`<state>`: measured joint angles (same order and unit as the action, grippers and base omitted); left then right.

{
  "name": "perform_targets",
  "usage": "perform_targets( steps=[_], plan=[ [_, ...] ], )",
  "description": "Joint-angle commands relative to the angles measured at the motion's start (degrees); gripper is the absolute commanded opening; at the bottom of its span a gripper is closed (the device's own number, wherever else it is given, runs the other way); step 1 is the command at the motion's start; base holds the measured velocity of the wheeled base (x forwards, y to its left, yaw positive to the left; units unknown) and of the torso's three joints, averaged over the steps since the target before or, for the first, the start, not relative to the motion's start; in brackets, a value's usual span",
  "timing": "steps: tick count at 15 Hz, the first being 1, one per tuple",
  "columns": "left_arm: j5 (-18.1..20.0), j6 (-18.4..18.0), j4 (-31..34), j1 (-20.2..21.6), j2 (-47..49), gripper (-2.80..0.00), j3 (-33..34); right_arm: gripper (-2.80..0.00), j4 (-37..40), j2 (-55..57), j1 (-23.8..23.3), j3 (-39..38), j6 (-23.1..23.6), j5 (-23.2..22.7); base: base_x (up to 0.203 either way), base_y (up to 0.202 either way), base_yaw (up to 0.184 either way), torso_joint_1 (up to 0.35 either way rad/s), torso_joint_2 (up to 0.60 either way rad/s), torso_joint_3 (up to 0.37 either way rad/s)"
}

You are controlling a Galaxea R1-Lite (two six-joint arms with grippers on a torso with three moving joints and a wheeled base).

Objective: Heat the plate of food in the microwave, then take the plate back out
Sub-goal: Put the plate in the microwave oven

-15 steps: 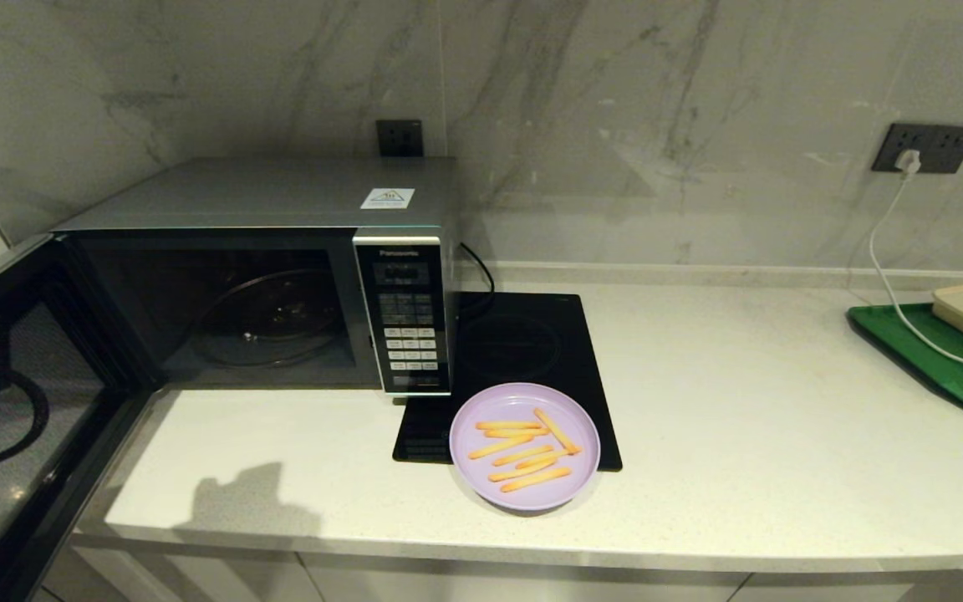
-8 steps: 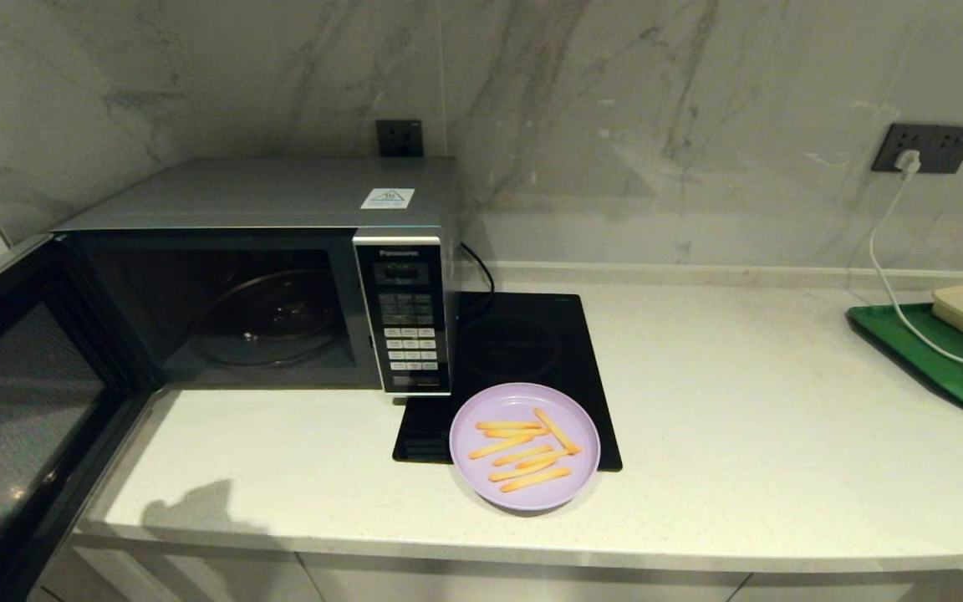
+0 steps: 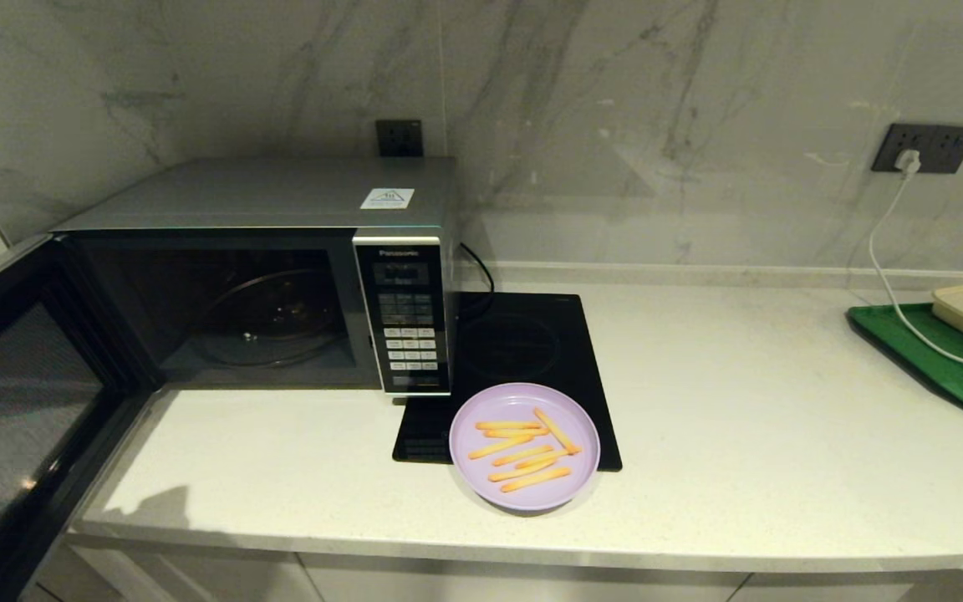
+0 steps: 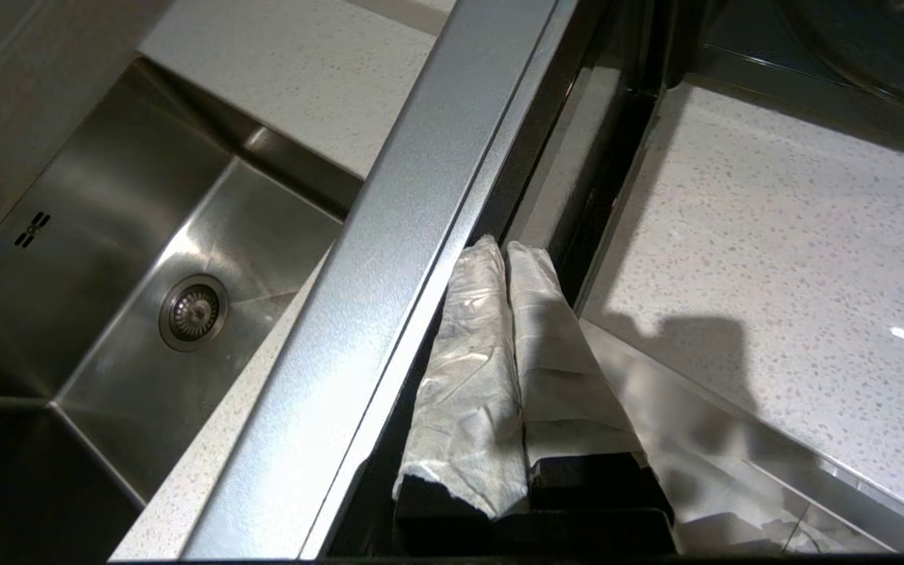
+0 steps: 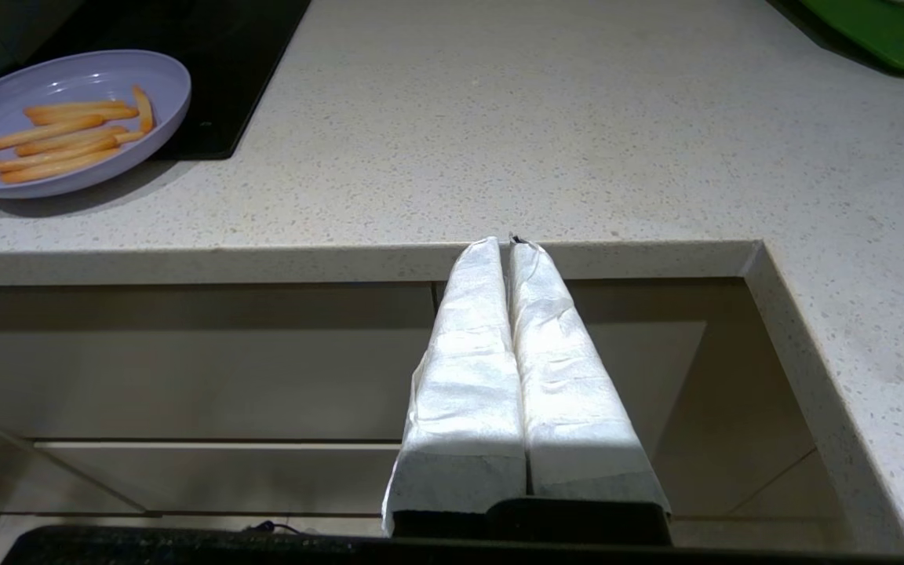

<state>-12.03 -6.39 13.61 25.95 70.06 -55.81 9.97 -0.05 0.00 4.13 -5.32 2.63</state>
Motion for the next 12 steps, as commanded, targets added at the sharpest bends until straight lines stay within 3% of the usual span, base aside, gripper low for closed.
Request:
perform_targets(
  steps=[1, 6, 7, 9, 12],
  plan=[
    [0.1, -0.7, -0.1, 1.6, 0.4, -2.80, -0.1, -2.80, 0.0, 0.0, 0.0, 0.0, 0.0, 0.0, 0.000, 0.000, 0.000, 0.000, 0.00, 0.000],
    [0.3, -2.3, -0.6, 1.4, -0.7, -2.80, -0.1, -2.80, 0.0, 0.0, 0.0, 0.0, 0.0, 0.0, 0.000, 0.000, 0.000, 0.000, 0.00, 0.000],
    [0.9, -3.0, -0.6, -0.2, -1.7, -2.80, -0.4, -2.80, 0.0, 0.0, 0.0, 0.0, 0.0, 0.0, 0.000, 0.000, 0.000, 0.000, 0.00, 0.000],
    [1.6, -3.7, -0.4, -7.3, -4.0, -2.80, -0.6, -2.80, 0.0, 0.0, 0.1, 0.0, 0.0, 0.0, 0.000, 0.000, 0.000, 0.000, 0.00, 0.000],
    [0.3, -1.2, 0.1, -24.3, -5.0, -2.80, -0.7, -2.80, 0.0, 0.0, 0.1, 0.0, 0.0, 0.0, 0.000, 0.000, 0.000, 0.000, 0.00, 0.000]
  ],
)
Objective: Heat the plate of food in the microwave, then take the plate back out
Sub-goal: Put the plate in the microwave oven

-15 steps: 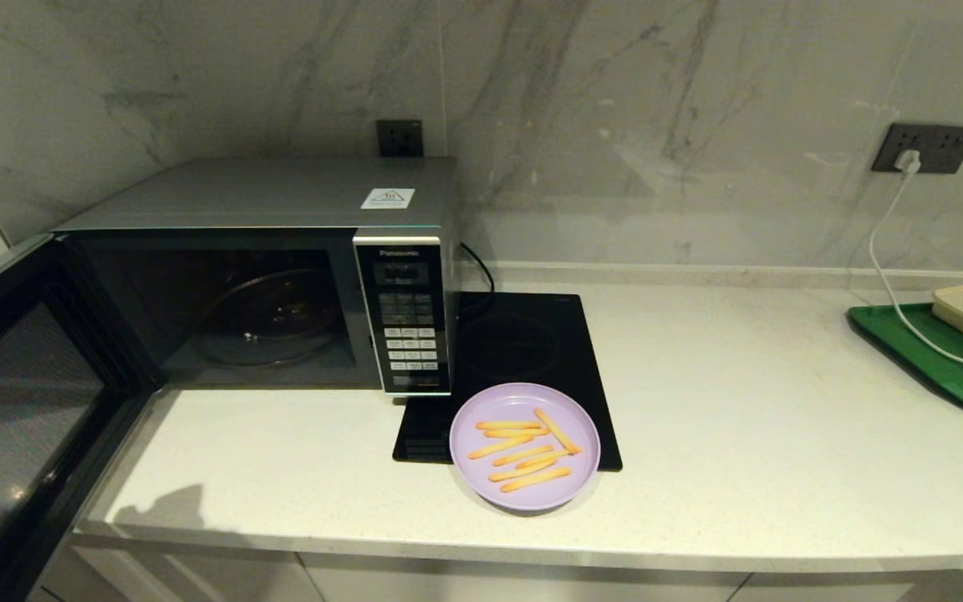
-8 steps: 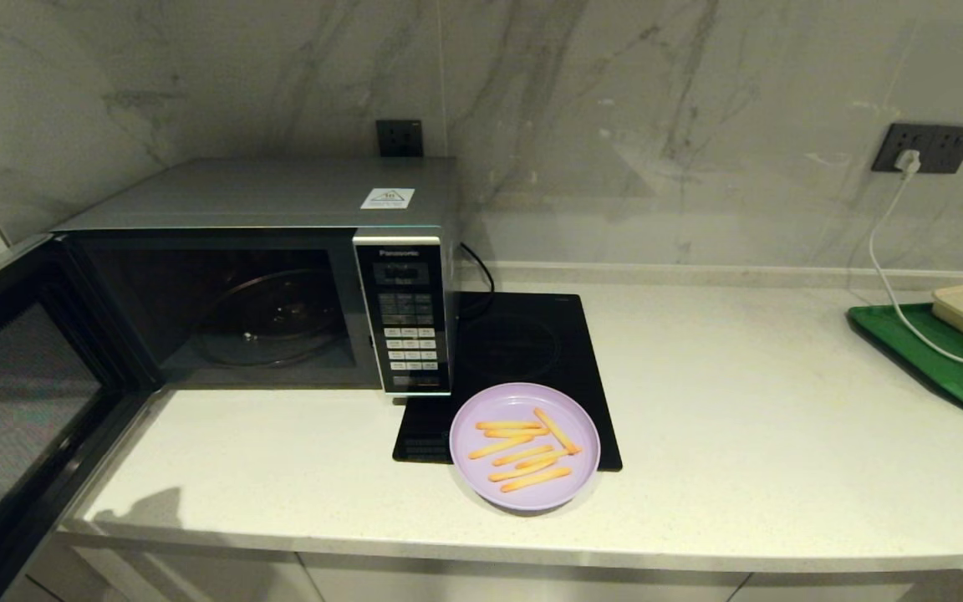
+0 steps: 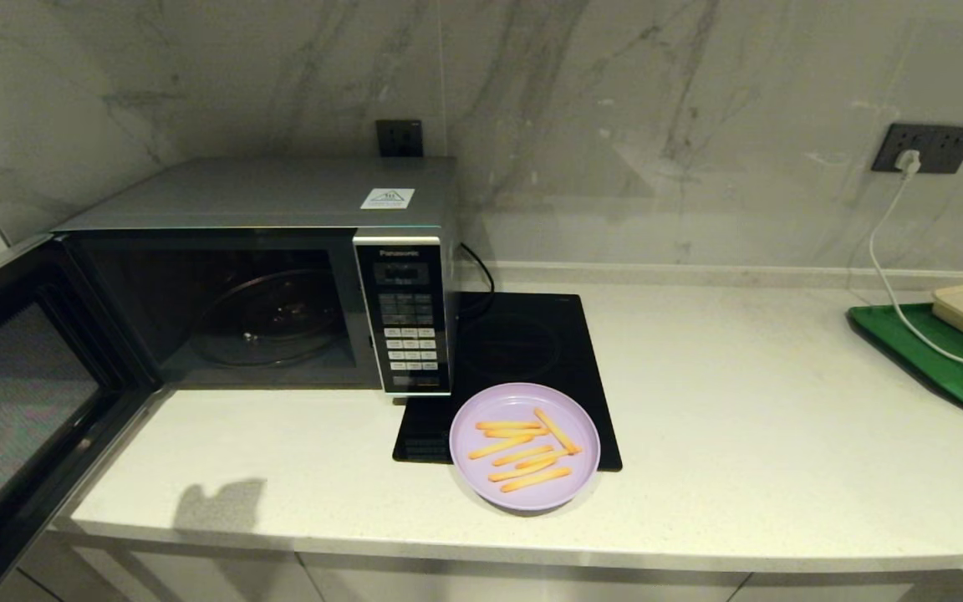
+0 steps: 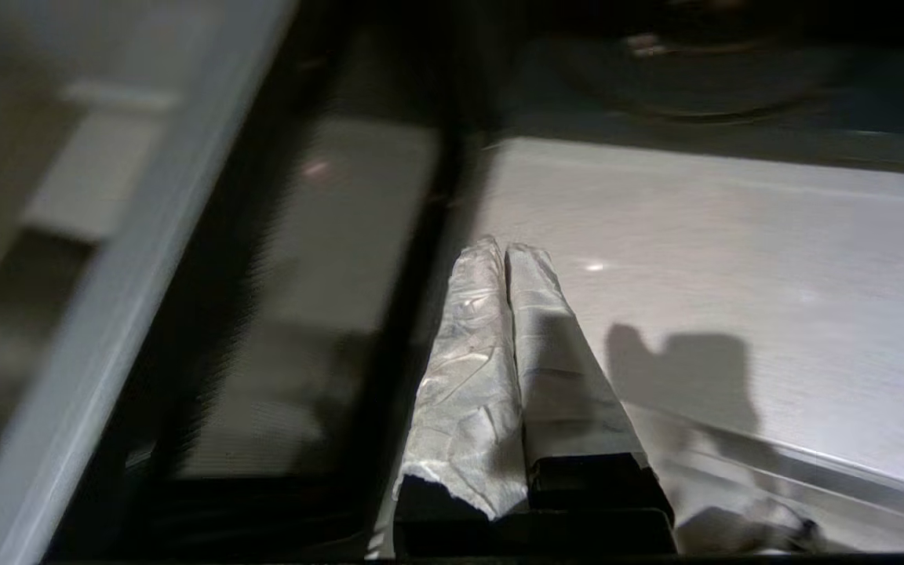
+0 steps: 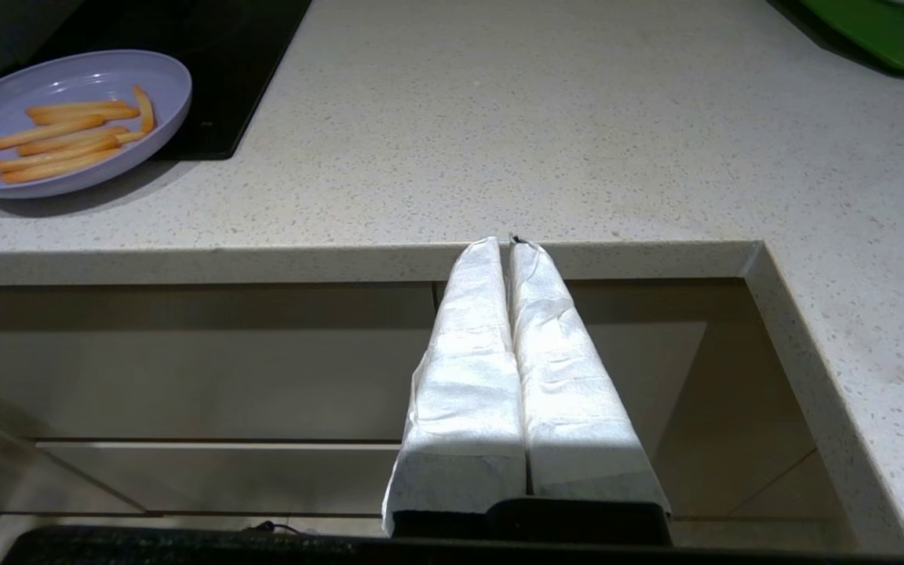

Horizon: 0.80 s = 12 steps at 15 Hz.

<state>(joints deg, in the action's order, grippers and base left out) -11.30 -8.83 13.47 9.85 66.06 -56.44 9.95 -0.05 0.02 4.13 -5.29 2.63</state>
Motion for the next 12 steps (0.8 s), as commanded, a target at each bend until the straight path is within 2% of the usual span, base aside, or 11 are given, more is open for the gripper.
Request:
perform_targets(
  steps=[1, 4, 6, 9, 10, 12],
  plan=[
    [-1.4, 4.4, 0.3, -15.5, -0.2, -2.80, -0.2, -2.80, 0.1, 0.0, 0.0, 0.0, -0.1, 0.0, 0.000, 0.000, 0.000, 0.000, 0.00, 0.000],
    [-2.7, 16.9, 1.9, -34.5, 7.1, -2.80, -2.1, -2.80, 0.1, 0.0, 0.0, 0.0, -0.1, 0.0, 0.000, 0.000, 0.000, 0.000, 0.00, 0.000],
    [-2.6, 26.1, 7.2, -42.2, 15.4, -2.80, -6.3, -2.80, 0.1, 0.0, 0.0, 0.0, -0.1, 0.0, 0.000, 0.000, 0.000, 0.000, 0.00, 0.000],
    [1.9, 40.4, 16.1, -47.4, 27.9, -2.80, -18.3, -2.80, 0.1, 0.0, 0.0, 0.0, 0.0, 0.0, 0.000, 0.000, 0.000, 0.000, 0.00, 0.000],
    [4.2, 43.8, 18.8, -48.2, 31.9, -2.80, -22.1, -2.80, 0.1, 0.0, 0.0, 0.0, -0.1, 0.0, 0.000, 0.000, 0.000, 0.000, 0.00, 0.000],
    [6.7, 46.7, 21.6, -50.2, 36.7, -2.80, -25.9, -2.80, 0.1, 0.0, 0.0, 0.0, -0.1, 0.0, 0.000, 0.000, 0.000, 0.000, 0.00, 0.000]
  ],
)
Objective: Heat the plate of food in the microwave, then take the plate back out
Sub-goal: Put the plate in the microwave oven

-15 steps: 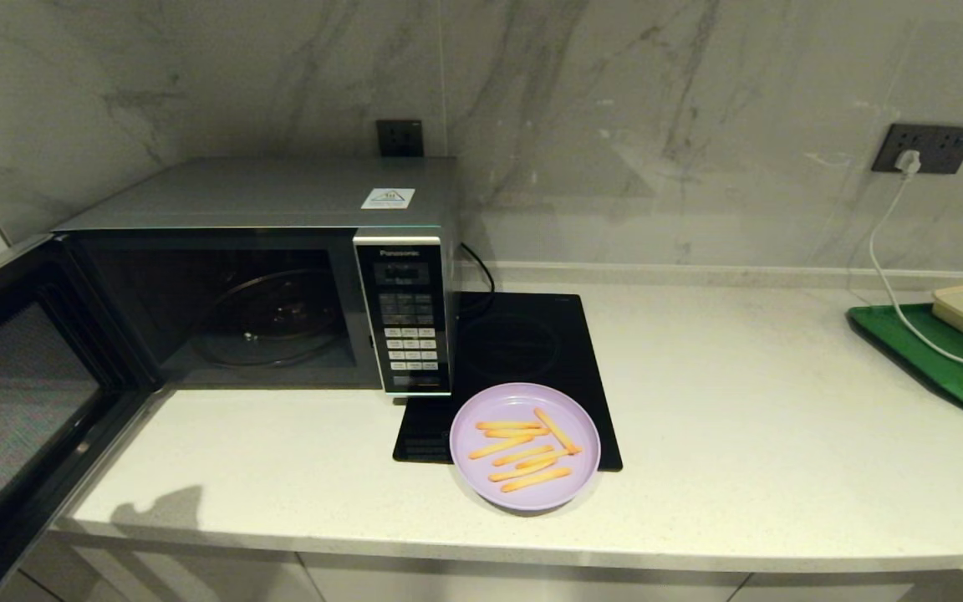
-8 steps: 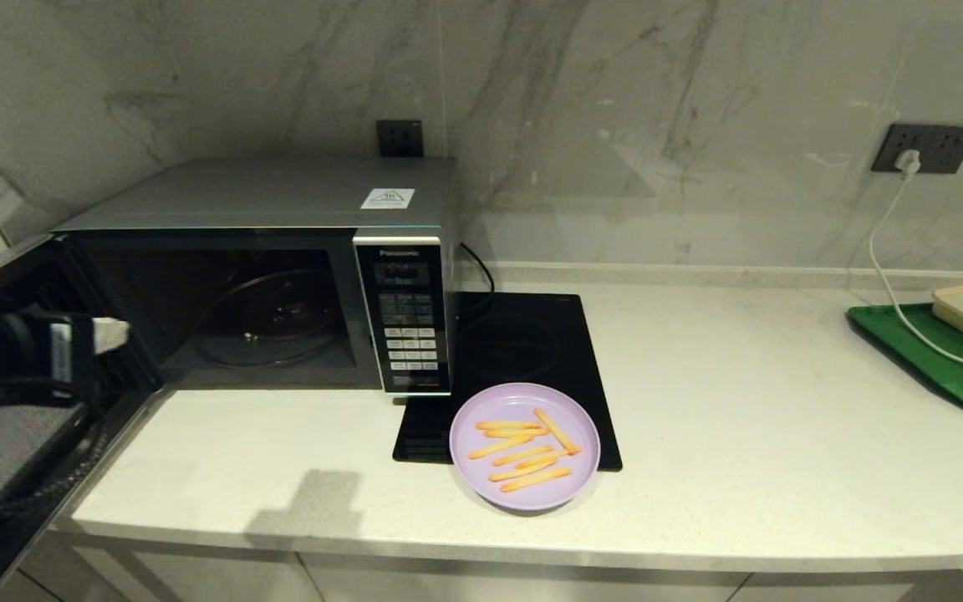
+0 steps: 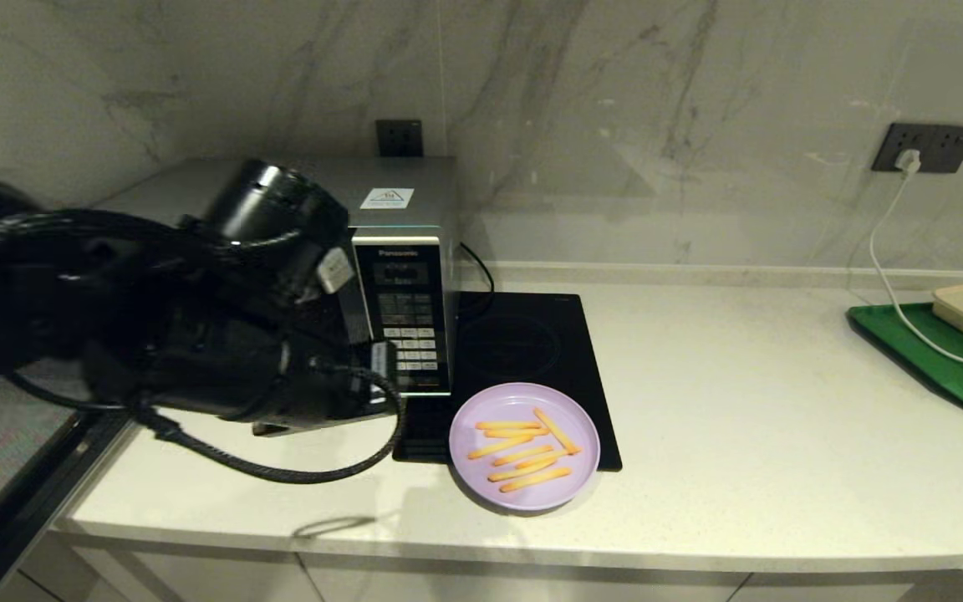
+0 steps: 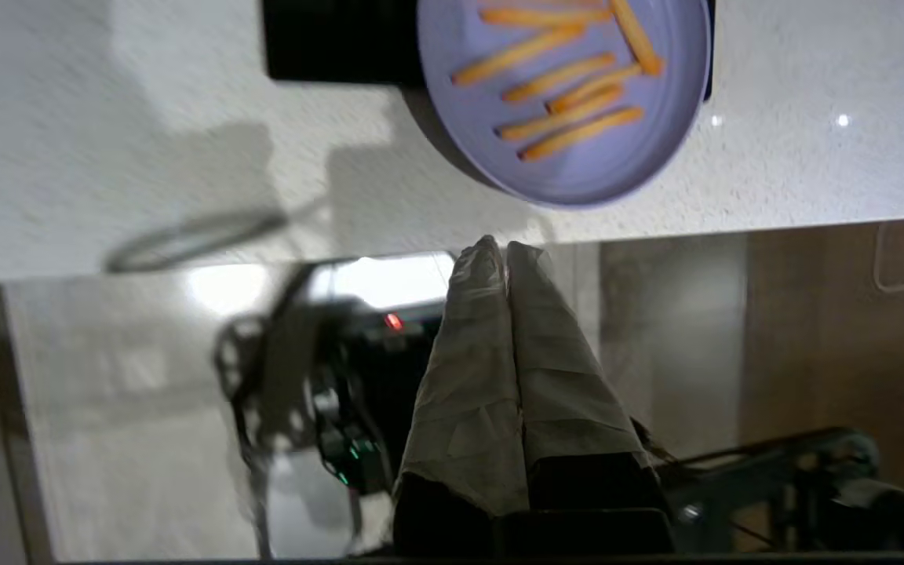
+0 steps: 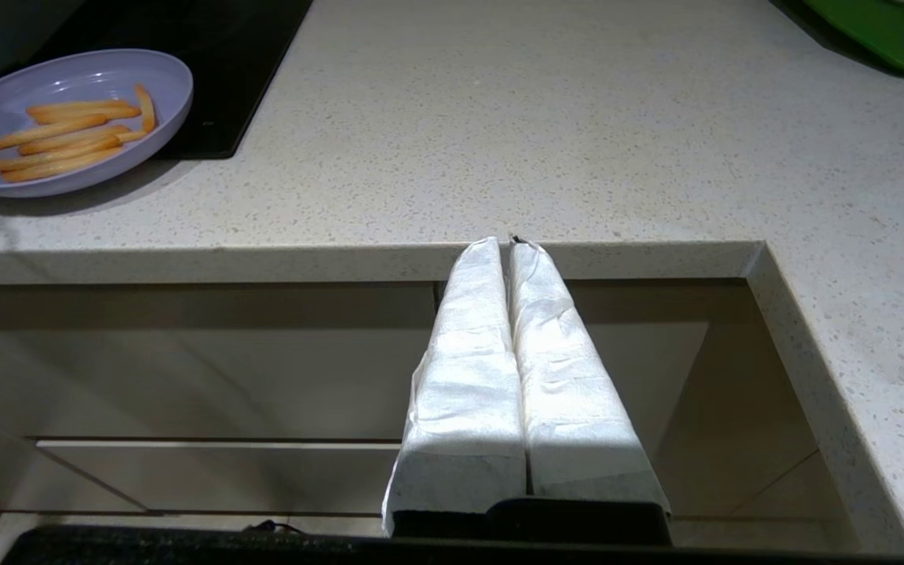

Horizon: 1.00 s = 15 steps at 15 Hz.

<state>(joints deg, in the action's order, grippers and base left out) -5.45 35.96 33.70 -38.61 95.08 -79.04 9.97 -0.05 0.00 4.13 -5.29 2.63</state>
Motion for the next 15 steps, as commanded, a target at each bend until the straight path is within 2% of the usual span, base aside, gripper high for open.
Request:
perform_targets(
  steps=[1, 2, 5, 7, 10, 15],
  plan=[
    [1.4, 1.7, 2.2, -3.3, 8.6, -2.80, -3.7, -2.80, 0.0, 0.0, 0.0, 0.0, -0.1, 0.0, 0.000, 0.000, 0.000, 0.000, 0.00, 0.000],
    [1.5, 0.3, 3.2, -4.0, 9.4, 0.00, -3.9, -2.80, 0.0, 0.0, 0.1, 0.0, 0.0, 0.0, 0.000, 0.000, 0.000, 0.000, 0.00, 0.000],
    [1.7, 0.0, 5.7, -4.3, 14.8, 0.00, -6.0, -2.80, 0.0, 0.0, 0.0, 0.0, -0.1, 0.0, 0.000, 0.000, 0.000, 0.000, 0.00, 0.000],
    [1.7, 1.3, 6.2, -4.2, 17.9, 0.00, -7.5, -2.80, 0.0, 0.0, 0.0, 0.0, 0.0, 0.0, 0.000, 0.000, 0.000, 0.000, 0.00, 0.000],
    [1.5, 2.0, 6.1, -2.4, 20.9, 0.00, -10.2, -2.80, 0.0, 0.0, 0.0, 0.0, -0.1, 0.0, 0.000, 0.000, 0.000, 0.000, 0.00, 0.000],
    [1.7, 0.7, 9.7, 2.2, 25.6, 0.00, -21.8, -2.80, 0.0, 0.0, 0.0, 0.0, 0.0, 0.0, 0.000, 0.000, 0.000, 0.000, 0.00, 0.000]
  ],
)
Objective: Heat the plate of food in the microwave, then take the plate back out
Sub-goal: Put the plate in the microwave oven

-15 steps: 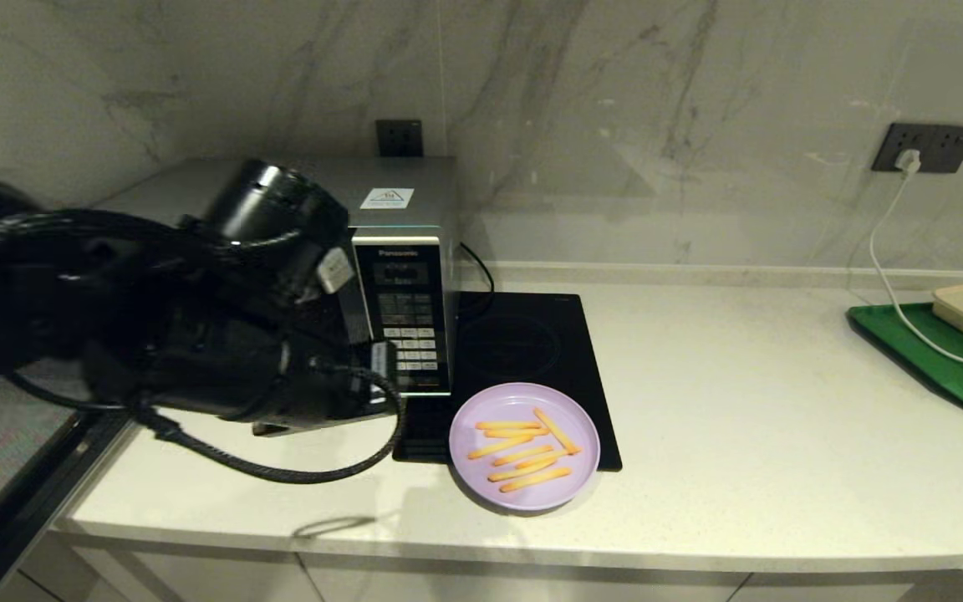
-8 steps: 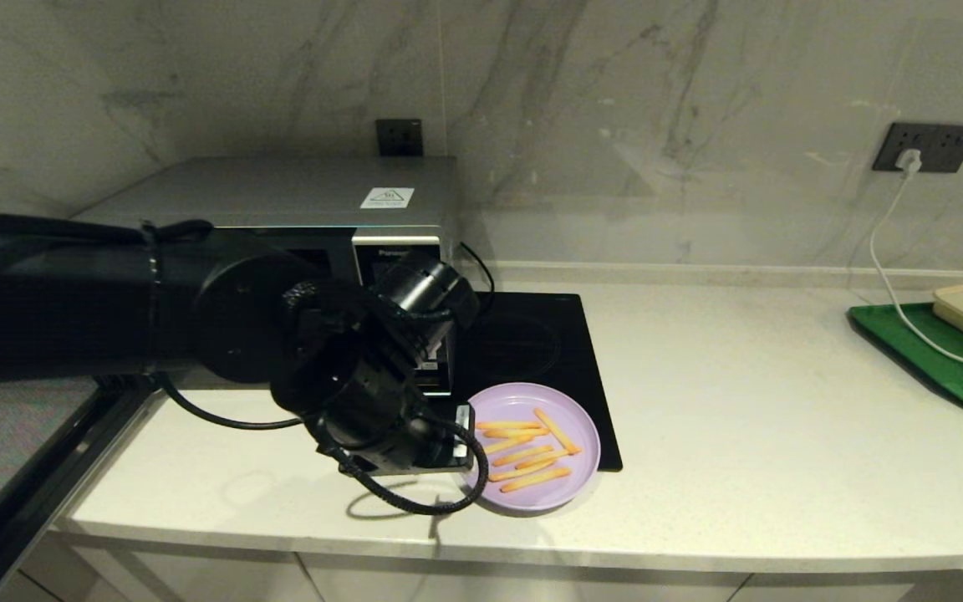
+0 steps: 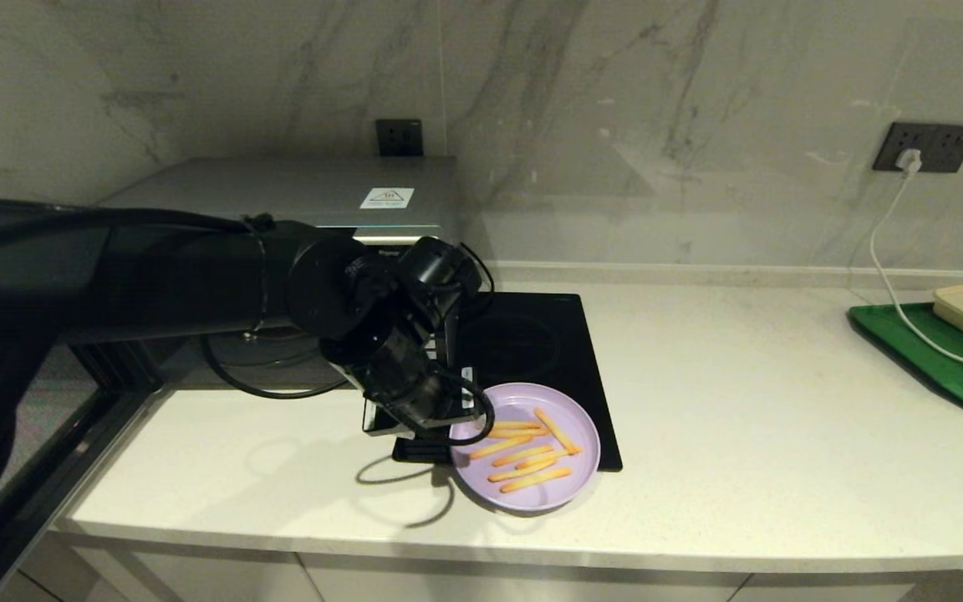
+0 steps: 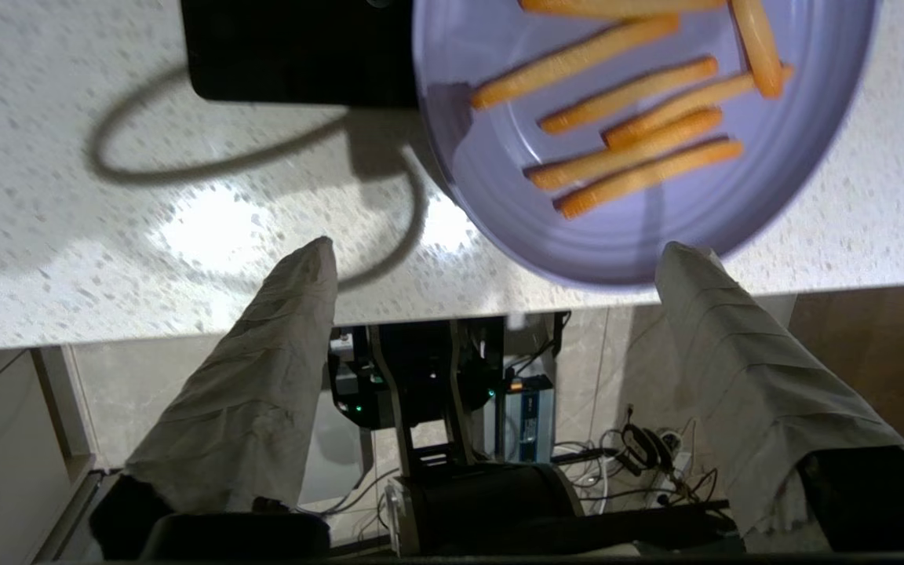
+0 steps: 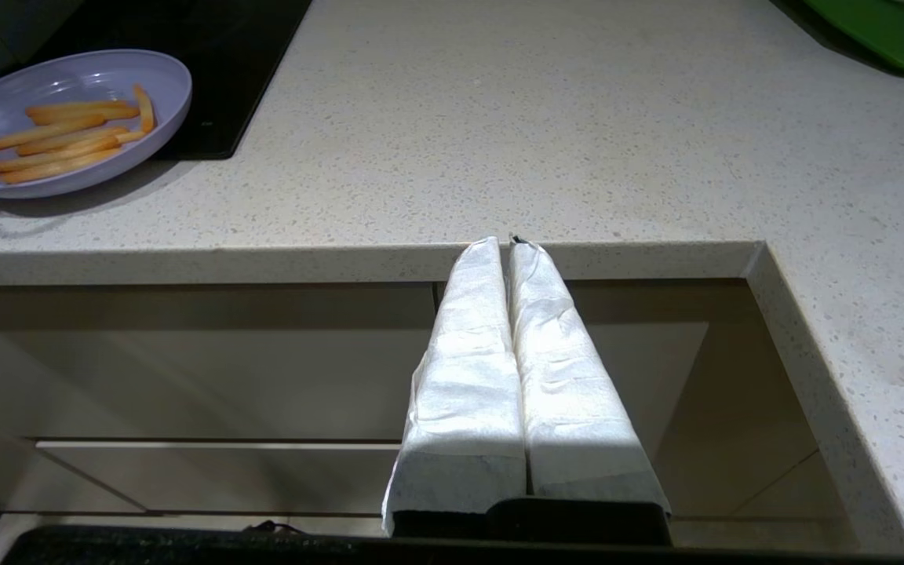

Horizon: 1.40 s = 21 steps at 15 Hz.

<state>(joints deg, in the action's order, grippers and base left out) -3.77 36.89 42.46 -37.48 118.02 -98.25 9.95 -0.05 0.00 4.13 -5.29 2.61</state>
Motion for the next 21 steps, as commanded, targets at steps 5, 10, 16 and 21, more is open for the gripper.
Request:
perform_targets(
  steps=[5, 10, 16, 21],
  plan=[
    [-0.3, -1.7, 1.2, 1.9, 6.8, 0.00, -4.2, -2.80, 0.1, 0.0, 0.0, 0.0, -0.1, 0.0, 0.000, 0.000, 0.000, 0.000, 0.00, 0.000],
    [-0.8, -2.6, 1.3, 2.1, 9.5, 0.00, -5.1, -2.80, 0.1, 0.0, 0.1, 0.0, -0.1, 0.0, 0.000, 0.000, 0.000, 0.000, 0.00, 0.000],
    [-4.3, -3.1, 2.3, 2.1, 10.9, 0.00, -4.8, -2.80, 0.1, 0.0, 0.1, 0.0, 0.0, 0.0, 0.000, 0.000, 0.000, 0.000, 0.00, 0.000],
    [-4.5, -2.9, 3.6, 1.6, 12.8, 0.00, -5.8, -2.80, 0.1, 0.0, 0.0, 0.0, -0.1, 0.0, 0.000, 0.000, 0.000, 0.000, 0.00, 0.000]
  ],
)
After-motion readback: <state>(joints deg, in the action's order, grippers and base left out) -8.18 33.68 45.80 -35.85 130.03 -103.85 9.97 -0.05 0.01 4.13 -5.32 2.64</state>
